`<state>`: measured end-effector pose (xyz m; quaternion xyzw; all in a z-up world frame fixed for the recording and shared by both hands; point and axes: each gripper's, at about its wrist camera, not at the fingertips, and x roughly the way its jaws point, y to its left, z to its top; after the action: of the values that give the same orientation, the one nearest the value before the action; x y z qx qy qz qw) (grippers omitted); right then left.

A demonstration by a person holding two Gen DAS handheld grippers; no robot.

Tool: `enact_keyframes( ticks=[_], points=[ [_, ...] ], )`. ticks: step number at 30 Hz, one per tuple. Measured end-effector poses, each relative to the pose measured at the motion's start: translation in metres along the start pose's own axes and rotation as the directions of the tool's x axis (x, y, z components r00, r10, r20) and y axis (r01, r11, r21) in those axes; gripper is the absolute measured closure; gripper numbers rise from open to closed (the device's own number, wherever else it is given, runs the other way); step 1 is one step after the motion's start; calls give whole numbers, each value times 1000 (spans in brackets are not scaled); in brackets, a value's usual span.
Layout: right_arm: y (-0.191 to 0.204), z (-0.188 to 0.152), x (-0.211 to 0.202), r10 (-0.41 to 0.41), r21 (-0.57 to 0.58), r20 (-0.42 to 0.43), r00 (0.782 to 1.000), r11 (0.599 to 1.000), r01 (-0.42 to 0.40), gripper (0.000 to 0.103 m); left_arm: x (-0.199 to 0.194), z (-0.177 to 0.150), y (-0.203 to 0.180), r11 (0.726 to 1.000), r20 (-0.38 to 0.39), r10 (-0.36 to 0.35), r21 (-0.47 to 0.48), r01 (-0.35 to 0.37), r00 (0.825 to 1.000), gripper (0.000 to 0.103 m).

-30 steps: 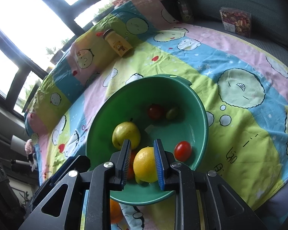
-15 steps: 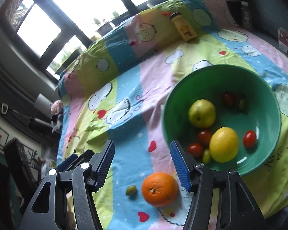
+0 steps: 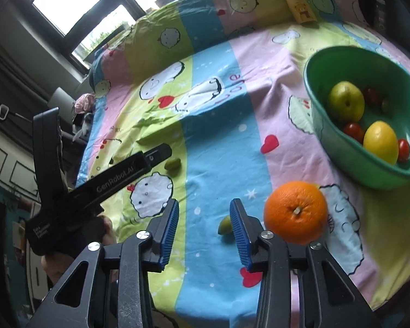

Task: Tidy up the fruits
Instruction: 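Withdraw the right tool toward the last green fruit on the sheet, then lower the right tool around the green fruit and close on it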

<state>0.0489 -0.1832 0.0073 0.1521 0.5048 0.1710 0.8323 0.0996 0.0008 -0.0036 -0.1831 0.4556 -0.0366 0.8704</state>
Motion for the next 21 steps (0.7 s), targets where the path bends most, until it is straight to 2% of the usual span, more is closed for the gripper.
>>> enact_keyframes(
  ticks=[5,16,21],
  points=[
    [-5,-12,22,-13,47,-58,998,999,16,71,9,2,9,999,-29,5,-32,-6,1000,57],
    [2,-14,44,-119,10,-57,991,993,119,71,22,3,10,999,-44,43,-25,-44,998,58],
    [4,-13,49,-140,-4,-53,989,990,140,74,27,4,10,999,-55,38,-29,-39,998,63]
  ],
)
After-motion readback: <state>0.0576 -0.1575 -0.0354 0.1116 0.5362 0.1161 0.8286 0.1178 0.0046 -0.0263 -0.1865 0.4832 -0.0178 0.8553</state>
